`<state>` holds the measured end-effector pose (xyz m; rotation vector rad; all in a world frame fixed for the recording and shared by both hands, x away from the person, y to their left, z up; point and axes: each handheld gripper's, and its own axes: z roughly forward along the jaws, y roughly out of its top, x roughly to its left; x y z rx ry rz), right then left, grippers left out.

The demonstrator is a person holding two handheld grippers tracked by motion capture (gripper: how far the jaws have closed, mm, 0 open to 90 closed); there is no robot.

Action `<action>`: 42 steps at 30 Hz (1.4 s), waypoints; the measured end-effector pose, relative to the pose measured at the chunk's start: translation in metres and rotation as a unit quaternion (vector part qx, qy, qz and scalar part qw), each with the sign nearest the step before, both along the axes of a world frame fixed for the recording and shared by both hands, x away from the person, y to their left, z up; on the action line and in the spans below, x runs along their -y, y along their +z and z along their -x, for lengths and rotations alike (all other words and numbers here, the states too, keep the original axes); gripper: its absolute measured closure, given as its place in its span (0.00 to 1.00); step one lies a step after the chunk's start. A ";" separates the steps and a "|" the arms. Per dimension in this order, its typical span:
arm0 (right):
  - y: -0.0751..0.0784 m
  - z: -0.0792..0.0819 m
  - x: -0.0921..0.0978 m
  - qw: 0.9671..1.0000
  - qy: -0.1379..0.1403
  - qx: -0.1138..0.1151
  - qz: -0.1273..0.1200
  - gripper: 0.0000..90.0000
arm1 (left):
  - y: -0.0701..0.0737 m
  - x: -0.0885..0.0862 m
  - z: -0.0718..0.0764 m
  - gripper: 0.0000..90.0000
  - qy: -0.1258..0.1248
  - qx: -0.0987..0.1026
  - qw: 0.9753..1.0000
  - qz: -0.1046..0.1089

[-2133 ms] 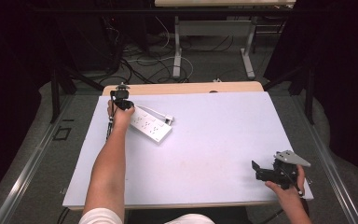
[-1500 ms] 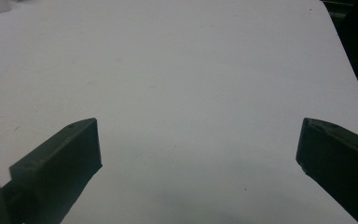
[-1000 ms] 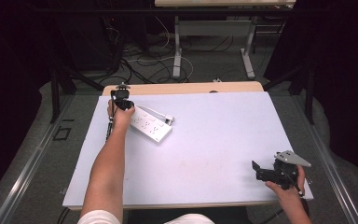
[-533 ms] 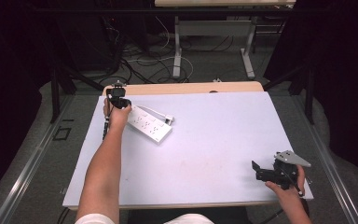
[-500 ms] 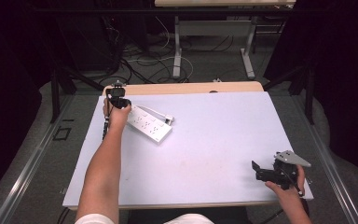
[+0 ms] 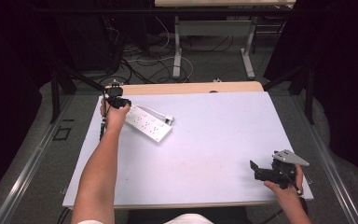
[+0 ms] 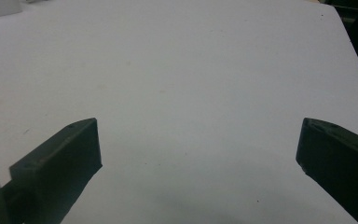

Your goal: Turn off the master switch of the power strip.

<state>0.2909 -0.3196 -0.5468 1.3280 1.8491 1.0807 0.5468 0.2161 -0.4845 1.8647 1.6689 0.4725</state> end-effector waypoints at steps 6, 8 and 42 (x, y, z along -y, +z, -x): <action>0.001 0.001 0.002 1.000 0.006 -0.006 0.003 0.00 | 0.006 0.004 0.010 0.76 -0.016 0.011 1.000 0.003; 0.001 0.001 0.003 1.000 0.007 -0.006 0.003 0.00 | 0.006 0.004 0.012 0.74 -0.015 0.015 1.000 0.004; 0.001 -0.003 -0.002 1.000 0.021 -0.002 -0.006 0.00 | 0.020 0.013 0.057 0.41 -0.085 0.053 0.995 -0.015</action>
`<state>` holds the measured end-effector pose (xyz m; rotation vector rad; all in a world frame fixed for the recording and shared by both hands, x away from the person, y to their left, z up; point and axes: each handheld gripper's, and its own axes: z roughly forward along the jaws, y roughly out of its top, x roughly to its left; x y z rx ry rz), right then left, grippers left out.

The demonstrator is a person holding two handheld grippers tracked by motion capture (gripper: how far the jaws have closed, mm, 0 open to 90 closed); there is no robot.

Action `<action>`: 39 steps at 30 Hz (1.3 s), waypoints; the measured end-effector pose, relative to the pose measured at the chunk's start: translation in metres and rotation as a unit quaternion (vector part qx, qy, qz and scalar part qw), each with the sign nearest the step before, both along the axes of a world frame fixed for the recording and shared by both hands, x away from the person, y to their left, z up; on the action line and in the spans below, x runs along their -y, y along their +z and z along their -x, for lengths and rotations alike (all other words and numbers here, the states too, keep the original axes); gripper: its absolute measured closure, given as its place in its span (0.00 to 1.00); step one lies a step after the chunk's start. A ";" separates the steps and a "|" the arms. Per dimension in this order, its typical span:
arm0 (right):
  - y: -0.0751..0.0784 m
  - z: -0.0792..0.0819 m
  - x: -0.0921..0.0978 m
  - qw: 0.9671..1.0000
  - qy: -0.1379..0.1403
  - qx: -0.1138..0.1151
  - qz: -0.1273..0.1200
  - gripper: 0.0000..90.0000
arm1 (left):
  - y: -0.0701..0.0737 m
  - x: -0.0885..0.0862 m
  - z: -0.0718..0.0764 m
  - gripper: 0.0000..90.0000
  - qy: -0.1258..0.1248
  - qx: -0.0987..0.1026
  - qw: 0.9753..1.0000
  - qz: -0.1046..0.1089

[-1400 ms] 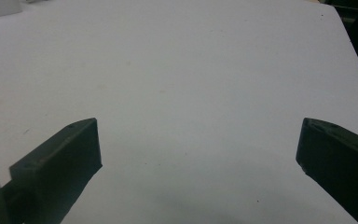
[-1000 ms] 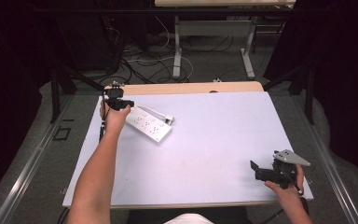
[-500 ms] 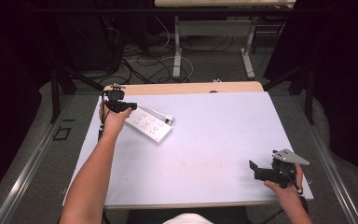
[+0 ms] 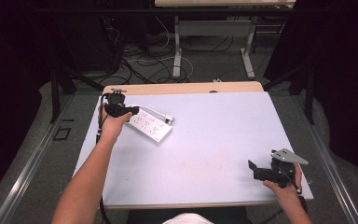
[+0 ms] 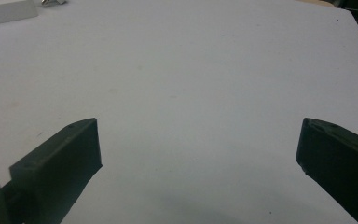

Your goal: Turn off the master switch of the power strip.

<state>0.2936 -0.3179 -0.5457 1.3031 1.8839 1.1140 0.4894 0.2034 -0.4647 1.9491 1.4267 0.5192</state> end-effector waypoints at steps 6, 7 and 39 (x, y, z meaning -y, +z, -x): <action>0.000 0.001 0.000 1.000 -0.001 0.000 -0.001 0.00 | 0.004 0.002 0.009 0.39 -0.018 0.005 1.000 -0.002; 0.000 0.001 0.000 1.000 -0.002 0.003 -0.002 0.00 | 0.004 0.003 0.011 0.39 -0.019 0.007 1.000 0.004; 0.001 0.001 -0.001 1.000 0.002 0.004 0.002 0.00 | 0.008 0.022 0.072 0.01 -0.087 0.016 0.995 0.040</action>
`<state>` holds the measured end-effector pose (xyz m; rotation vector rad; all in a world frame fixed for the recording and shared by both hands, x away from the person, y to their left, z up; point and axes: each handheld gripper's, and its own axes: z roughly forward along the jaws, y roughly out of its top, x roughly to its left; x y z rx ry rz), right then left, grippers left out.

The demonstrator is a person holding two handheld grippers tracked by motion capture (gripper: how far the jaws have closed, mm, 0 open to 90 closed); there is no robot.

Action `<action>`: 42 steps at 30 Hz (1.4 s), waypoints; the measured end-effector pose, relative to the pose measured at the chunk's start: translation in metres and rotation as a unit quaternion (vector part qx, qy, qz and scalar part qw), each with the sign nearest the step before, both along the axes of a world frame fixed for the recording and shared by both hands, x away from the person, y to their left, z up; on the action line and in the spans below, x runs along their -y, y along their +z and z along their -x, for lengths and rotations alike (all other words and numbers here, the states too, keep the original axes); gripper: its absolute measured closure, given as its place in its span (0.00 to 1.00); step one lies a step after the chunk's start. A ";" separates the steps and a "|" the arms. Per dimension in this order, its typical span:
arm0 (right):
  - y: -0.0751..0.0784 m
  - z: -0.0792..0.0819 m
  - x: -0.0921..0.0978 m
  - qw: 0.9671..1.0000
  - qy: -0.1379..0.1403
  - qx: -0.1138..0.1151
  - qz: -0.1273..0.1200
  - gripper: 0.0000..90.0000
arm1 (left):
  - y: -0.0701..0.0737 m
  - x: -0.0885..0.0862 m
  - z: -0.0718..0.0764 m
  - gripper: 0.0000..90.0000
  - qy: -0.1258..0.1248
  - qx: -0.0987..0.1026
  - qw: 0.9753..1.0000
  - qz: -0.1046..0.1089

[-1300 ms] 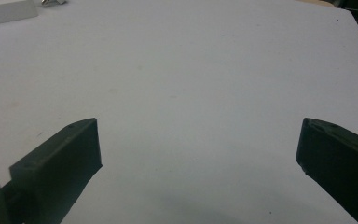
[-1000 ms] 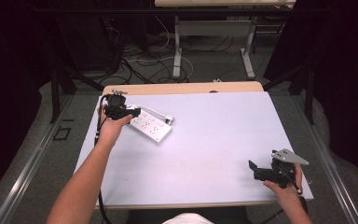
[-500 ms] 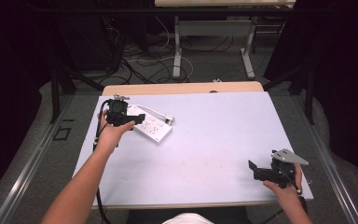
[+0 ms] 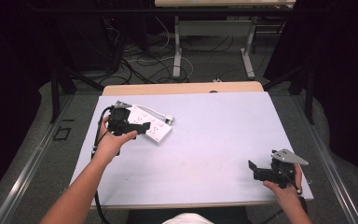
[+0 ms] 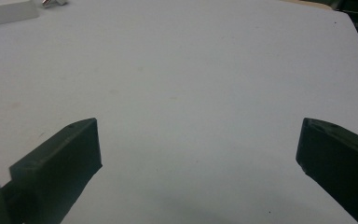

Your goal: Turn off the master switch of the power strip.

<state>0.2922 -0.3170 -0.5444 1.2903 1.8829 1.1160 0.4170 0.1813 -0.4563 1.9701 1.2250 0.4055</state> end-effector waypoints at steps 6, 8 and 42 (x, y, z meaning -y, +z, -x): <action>0.001 0.000 0.000 1.000 0.000 0.000 0.003 0.00 | 0.000 -0.002 0.014 0.01 -0.001 0.003 1.000 0.008; 0.001 0.001 0.000 1.000 0.000 0.000 0.003 0.00 | -0.001 -0.003 0.017 0.01 -0.004 0.003 1.000 0.001; 0.002 0.002 -0.001 1.000 0.000 0.003 0.004 0.00 | -0.017 -0.038 0.088 0.01 0.030 0.029 0.998 0.036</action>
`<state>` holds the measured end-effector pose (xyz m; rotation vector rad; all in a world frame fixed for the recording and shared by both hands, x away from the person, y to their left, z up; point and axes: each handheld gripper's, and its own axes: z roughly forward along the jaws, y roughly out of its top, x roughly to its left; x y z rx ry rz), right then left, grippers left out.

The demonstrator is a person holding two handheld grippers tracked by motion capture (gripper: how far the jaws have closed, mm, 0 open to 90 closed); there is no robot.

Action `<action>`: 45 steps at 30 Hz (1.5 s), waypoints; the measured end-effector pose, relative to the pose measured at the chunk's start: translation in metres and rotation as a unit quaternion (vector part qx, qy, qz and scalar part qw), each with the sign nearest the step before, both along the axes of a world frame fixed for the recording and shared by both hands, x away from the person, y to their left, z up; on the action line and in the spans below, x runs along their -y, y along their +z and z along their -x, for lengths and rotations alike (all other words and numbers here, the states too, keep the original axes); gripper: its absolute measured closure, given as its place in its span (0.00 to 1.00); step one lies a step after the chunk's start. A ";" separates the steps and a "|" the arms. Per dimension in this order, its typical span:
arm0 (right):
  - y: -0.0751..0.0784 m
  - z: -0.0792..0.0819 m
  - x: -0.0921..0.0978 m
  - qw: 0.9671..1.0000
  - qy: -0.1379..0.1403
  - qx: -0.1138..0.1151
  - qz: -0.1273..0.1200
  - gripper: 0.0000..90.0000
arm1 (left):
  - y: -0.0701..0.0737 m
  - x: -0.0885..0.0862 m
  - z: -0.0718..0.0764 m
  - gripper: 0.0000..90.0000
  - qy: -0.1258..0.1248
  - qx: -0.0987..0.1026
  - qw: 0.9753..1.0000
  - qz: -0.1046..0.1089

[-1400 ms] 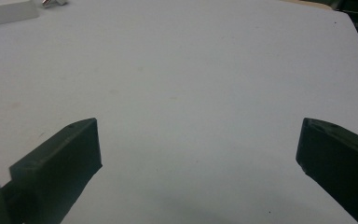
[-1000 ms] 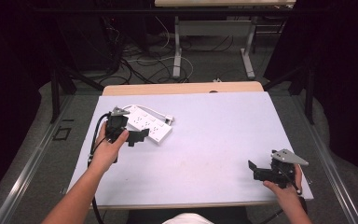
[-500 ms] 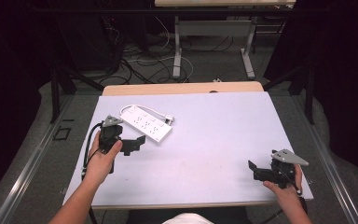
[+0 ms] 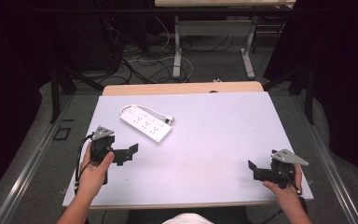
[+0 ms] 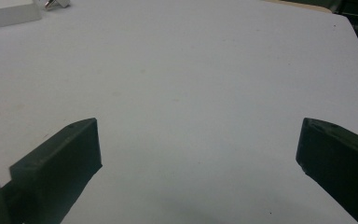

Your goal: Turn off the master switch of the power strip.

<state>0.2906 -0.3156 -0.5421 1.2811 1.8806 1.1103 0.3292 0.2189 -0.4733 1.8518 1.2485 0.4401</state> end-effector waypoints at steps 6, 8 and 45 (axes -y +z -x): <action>0.000 0.000 0.000 1.000 0.001 0.001 0.003 0.00 | -0.010 -0.010 0.006 0.01 0.015 -0.001 1.000 0.000; 0.000 -0.001 0.000 1.000 -0.001 0.005 -0.001 0.00 | -0.014 -0.013 0.008 0.01 0.021 -0.002 1.000 -0.002; 0.000 0.000 0.001 1.000 -0.006 -0.009 -0.004 0.00 | -0.073 -0.058 0.022 0.01 0.094 -0.011 0.996 0.007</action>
